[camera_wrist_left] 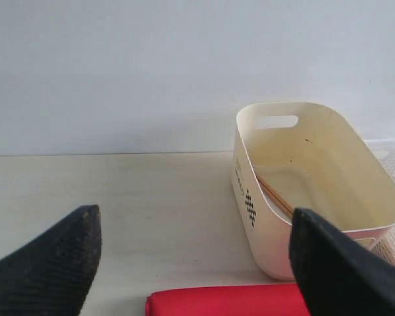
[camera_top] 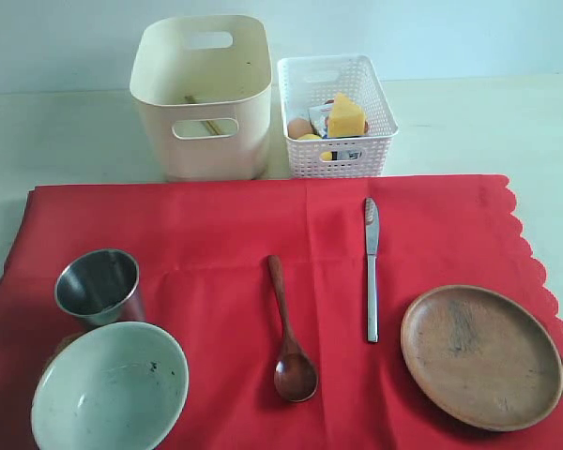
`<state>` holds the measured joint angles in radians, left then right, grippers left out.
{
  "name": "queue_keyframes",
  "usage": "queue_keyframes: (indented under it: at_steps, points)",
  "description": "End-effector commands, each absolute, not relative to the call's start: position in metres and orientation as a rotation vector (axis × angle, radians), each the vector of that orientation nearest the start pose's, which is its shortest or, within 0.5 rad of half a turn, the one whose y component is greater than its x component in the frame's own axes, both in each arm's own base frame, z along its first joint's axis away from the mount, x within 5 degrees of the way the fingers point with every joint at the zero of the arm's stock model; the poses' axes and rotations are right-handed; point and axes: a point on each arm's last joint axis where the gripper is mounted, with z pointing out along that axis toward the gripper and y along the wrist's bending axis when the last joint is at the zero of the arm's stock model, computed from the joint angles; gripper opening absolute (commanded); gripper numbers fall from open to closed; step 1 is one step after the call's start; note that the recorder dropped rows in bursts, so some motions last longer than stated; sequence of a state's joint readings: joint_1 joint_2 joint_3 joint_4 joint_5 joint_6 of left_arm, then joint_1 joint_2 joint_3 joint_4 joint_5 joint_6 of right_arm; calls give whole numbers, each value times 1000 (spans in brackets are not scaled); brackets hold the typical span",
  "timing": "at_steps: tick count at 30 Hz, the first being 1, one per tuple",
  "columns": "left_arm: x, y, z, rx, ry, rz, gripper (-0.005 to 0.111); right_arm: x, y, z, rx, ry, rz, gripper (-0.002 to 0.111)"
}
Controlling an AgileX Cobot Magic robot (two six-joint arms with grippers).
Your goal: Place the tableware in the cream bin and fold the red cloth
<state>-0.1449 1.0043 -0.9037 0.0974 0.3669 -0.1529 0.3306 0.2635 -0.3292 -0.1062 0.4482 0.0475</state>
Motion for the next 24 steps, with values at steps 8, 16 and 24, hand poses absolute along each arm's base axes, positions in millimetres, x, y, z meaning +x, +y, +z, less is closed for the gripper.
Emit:
queue_keyframes:
  at_steps: [8, 16, 24]
  points:
    - [215, -29, 370, 56, 1936, -114, 75, 70, 22, 246, -373, 1801, 143, 0]
    - [216, -29, 361, 51, 2020, -104, 75, 70, 25, 246, -313, 1817, 235, 0]
    - [234, -34, 269, 75, 2654, -53, 75, 67, 24, 247, -310, 1798, 237, 0]
